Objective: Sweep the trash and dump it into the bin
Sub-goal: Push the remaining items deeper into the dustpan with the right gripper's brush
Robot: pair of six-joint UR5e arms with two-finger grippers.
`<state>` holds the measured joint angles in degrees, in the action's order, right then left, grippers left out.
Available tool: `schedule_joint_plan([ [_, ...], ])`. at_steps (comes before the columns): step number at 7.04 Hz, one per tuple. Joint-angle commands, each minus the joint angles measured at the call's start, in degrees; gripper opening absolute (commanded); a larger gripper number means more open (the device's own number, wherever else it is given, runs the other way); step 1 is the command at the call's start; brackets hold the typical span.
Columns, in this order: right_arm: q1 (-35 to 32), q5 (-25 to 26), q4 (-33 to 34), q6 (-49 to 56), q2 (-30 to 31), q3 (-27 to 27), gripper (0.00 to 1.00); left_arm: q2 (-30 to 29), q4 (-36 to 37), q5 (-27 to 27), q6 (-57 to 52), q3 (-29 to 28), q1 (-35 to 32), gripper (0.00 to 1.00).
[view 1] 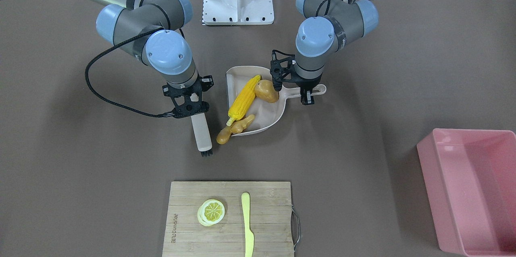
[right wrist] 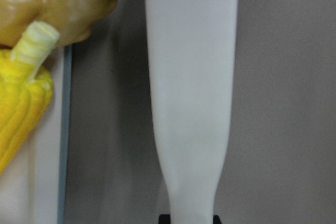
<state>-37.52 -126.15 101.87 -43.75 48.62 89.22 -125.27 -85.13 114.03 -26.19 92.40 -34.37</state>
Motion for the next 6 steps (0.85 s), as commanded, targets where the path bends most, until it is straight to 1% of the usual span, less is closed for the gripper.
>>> schedule_joint_plan([
  [1,0.08,-0.33,2.72,-0.02,-0.01,4.54,0.0,-0.06,-0.3,1.8,0.09,0.06,0.0,0.0],
  [2,-0.01,-0.41,2.72,-0.02,0.16,5.51,0.0,-0.06,-1.52,2.76,0.35,0.06,-0.26,0.0],
  [3,-0.01,-0.68,3.68,0.07,0.95,7.96,0.0,-0.06,-2.92,4.6,0.79,0.06,-0.7,0.0],
  [4,-0.01,-0.85,6.39,0.15,1.74,11.98,0.0,-0.06,-3.02,6.19,1.4,0.23,-1.31,0.0],
  [5,-0.09,-0.94,6.93,0.15,4.18,16.11,0.0,0.03,-4.42,7.68,2.11,0.23,-1.75,0.0],
  [6,-1.14,-1.29,8.42,0.24,4.9,18.07,0.0,0.12,-6.26,7.96,4.72,0.15,-1.67,0.0],
])
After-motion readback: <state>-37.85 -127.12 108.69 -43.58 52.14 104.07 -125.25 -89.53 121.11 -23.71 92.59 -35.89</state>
